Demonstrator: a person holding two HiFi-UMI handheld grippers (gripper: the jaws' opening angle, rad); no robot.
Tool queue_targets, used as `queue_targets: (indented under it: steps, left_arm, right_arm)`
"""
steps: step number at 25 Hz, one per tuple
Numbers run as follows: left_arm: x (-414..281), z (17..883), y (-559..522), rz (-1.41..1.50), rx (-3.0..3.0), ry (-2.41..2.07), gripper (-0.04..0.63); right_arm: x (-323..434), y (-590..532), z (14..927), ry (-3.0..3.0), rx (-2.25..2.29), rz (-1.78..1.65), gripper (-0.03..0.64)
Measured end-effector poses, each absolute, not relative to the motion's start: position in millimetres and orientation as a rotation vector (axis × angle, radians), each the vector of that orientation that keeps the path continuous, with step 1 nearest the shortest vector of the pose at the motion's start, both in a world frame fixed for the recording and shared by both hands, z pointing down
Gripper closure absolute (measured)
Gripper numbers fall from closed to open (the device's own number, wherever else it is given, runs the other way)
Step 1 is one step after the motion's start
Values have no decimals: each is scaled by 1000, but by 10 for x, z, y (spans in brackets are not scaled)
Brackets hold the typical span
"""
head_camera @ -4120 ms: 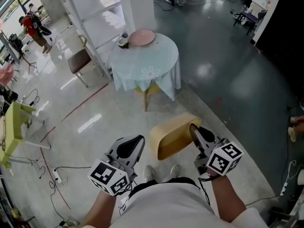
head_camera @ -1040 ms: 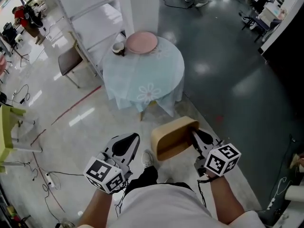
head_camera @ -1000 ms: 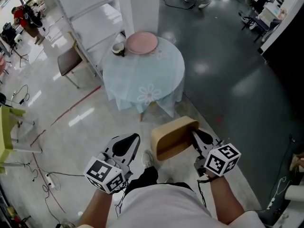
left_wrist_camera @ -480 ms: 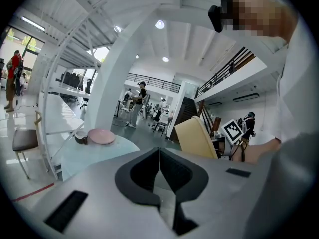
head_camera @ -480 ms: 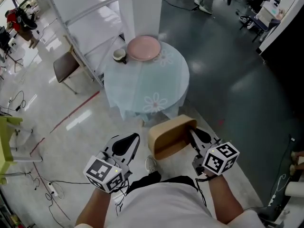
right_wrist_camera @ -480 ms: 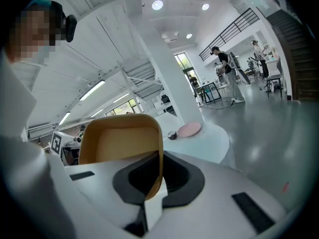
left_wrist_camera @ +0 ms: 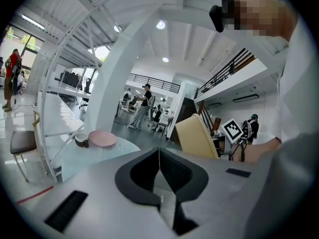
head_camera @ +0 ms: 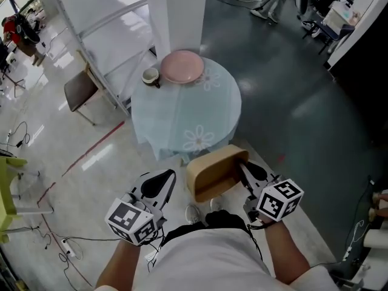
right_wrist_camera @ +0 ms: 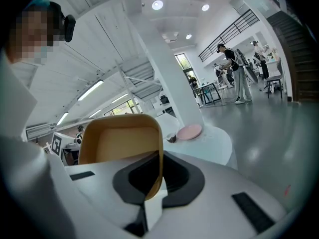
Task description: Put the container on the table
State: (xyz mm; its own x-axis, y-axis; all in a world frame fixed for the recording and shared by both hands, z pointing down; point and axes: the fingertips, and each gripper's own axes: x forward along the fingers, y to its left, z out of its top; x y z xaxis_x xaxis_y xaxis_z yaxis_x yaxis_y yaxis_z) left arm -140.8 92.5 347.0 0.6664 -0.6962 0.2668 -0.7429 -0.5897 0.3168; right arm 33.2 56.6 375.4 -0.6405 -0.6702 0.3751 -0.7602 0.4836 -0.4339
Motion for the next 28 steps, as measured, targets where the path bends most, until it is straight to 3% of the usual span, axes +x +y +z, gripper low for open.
queue_targets:
  steps: [13,28]
  left_arm:
    - [-1260,3521,402,197,2472,-1145,569]
    - [-895,3759,-949,267,2355,-1216,570]
  right_arm:
    - [514,-23,3893,-2569,1240,907,592]
    - [952,-1459,4336,-2505,1130,1013,592]
